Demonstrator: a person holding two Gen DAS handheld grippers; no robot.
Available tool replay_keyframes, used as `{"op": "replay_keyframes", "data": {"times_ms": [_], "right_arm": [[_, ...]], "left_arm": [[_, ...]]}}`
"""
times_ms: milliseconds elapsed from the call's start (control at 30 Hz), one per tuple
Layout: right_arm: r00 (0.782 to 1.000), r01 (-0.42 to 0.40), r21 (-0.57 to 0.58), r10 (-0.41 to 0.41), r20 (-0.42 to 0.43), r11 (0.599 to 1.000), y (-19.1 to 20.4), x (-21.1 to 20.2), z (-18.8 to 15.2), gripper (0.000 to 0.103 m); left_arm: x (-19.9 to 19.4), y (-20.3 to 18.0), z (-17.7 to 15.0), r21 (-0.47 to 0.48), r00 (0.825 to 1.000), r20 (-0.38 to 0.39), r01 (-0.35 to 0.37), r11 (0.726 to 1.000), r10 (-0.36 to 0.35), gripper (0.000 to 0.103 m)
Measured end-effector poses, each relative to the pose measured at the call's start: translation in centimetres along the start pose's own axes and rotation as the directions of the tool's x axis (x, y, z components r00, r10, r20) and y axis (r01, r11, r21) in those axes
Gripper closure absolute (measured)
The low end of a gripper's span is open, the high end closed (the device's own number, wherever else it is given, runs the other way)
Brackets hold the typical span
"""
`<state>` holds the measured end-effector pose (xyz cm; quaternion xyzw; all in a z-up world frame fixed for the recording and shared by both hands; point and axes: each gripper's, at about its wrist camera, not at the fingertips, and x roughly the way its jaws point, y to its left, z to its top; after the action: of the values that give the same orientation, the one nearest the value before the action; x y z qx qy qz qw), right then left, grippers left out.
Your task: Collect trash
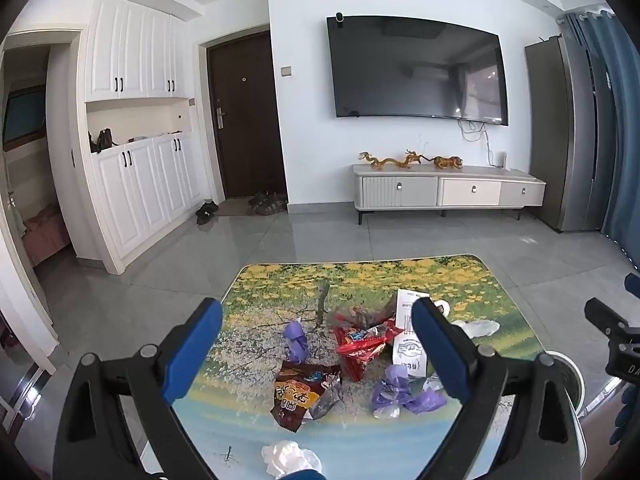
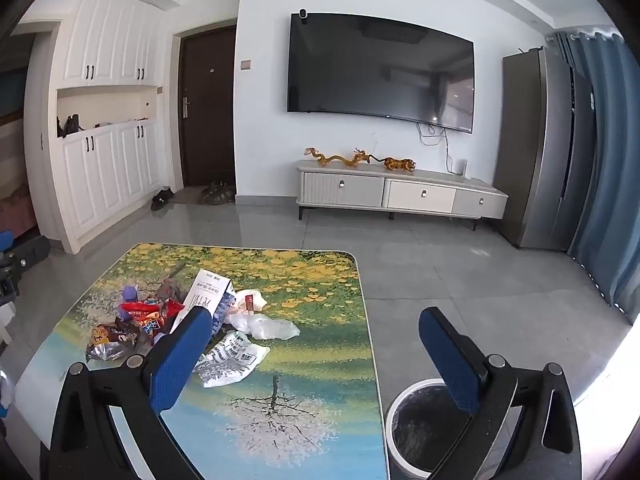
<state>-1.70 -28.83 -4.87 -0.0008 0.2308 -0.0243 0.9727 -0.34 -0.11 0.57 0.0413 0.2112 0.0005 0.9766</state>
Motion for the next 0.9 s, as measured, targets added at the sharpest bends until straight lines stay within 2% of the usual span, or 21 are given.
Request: {"op": "replay_keyframes", "data": {"times_ms": [233, 500, 900], "right_arm": [[0.999, 0.052, 0.003, -0.052, 0.008, 0.999, -0.19, -0.67, 0.05, 0.000], [0.998, 0.069, 0.008, -0.069, 0.007, 0.998, -0.32, -0.50, 0.01, 0.000], [0.996, 0.086, 0.024, -0.087, 0.034, 0.996, -0.79, -1.01, 0.22, 0.000]], "left_arm": [[-0.13, -0.02, -0.08, -0.007, 1.000, 0.013, -0.001, 1.000, 0.001, 0.007], [-0.45, 0.22, -0.21, -0.028, 1.000, 0.029, -0.003, 1.000, 0.004, 0.007], [-0.60, 0.19, -0.13, -0.010, 1.000, 0.027, -0.005, 1.000, 0.005, 0.007]]}}
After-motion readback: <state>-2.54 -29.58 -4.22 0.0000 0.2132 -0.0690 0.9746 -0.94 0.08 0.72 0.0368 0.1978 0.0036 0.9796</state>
